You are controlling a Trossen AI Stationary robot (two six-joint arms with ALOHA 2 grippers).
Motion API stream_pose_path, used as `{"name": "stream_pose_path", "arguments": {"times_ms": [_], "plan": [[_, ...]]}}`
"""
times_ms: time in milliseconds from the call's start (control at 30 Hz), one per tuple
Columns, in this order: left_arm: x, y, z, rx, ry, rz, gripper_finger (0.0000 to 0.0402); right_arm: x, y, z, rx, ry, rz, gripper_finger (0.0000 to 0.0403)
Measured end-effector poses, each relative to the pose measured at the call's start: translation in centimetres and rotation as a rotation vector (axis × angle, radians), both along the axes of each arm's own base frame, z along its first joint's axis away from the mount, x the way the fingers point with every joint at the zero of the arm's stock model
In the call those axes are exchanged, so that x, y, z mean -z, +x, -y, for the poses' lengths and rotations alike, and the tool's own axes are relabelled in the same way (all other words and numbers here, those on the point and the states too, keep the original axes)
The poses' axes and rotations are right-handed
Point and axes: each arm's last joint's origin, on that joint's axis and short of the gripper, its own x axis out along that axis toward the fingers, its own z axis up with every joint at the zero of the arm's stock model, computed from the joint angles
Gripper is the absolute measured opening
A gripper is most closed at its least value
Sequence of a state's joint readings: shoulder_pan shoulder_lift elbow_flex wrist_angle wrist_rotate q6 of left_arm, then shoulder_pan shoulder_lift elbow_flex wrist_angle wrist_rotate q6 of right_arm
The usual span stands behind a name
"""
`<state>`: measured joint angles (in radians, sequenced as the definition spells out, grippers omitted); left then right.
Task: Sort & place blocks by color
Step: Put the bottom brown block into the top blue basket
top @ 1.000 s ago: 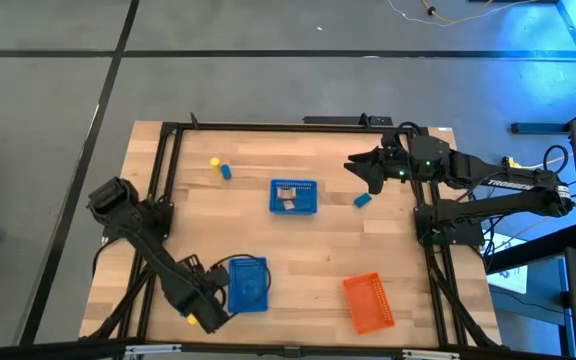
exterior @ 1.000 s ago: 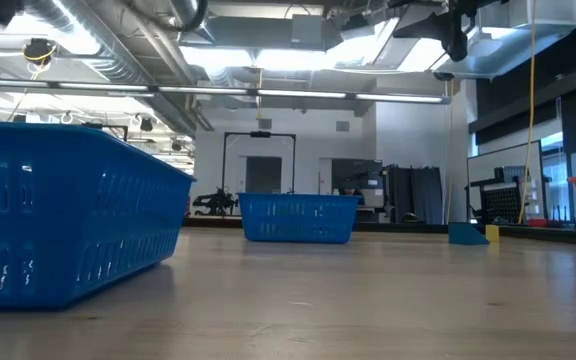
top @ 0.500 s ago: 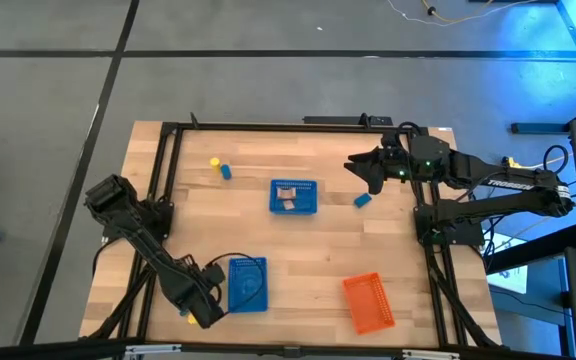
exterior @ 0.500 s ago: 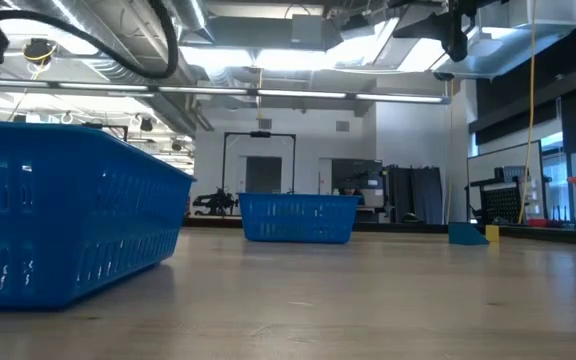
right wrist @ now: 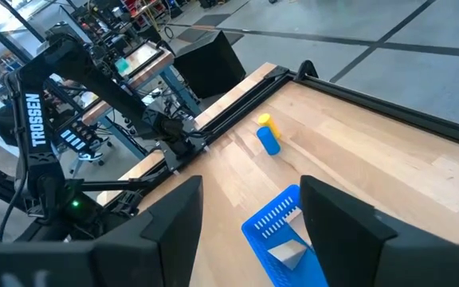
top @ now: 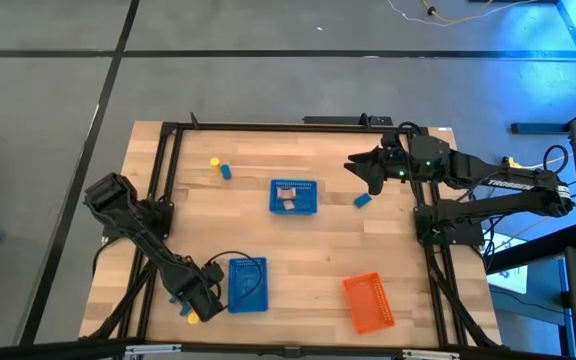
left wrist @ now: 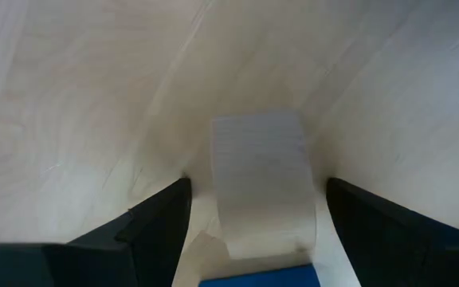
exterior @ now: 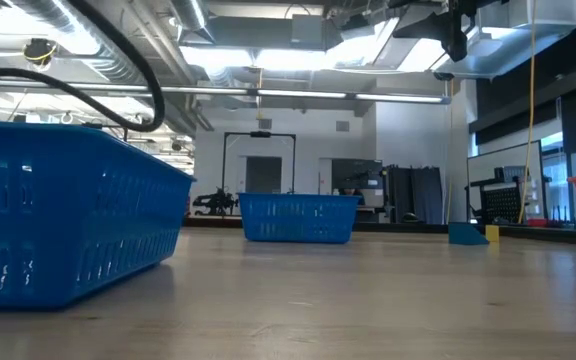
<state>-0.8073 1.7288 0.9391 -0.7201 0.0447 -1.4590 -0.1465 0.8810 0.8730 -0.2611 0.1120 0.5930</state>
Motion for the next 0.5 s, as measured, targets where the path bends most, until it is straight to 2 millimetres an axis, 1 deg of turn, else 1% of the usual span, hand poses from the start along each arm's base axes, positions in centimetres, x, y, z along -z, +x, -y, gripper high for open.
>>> {"name": "stream_pose_path", "arguments": {"times_ms": [100, 200, 267, 300, 400, 500], "plan": [[0.0, 0.1, -0.2, 0.016, -0.001, -0.012, 0.0248, 0.0, 0.0, 0.0, 0.0, 0.0, 0.0, 0.0209], [-0.2, 0.1, -0.5, 0.034, -0.016, -0.015, 0.0185, 0.0, 0.0, 0.0, -0.001, -0.001, -0.001, 0.0209], [-0.8, 0.0, -0.8, 0.032, -0.013, -0.009, 0.0136, 0.1, 0.0, 0.0, -0.003, -0.008, -0.008, 0.0209], [-1.3, -0.2, -1.1, 0.029, 0.002, 0.0, 0.0118, 0.1, 0.0, 0.0, -0.004, -0.014, -0.012, 0.0209], [-3.9, -0.8, -2.5, 0.013, 0.036, 0.074, 0.0119, 0.1, 0.0, 0.0, -0.006, -0.019, -0.018, 0.0209], [-7.3, -2.1, -5.0, -0.022, 0.103, 0.166, 0.0119, 0.1, 0.0, 0.0, -0.006, -0.019, -0.021, 0.0209]]}}
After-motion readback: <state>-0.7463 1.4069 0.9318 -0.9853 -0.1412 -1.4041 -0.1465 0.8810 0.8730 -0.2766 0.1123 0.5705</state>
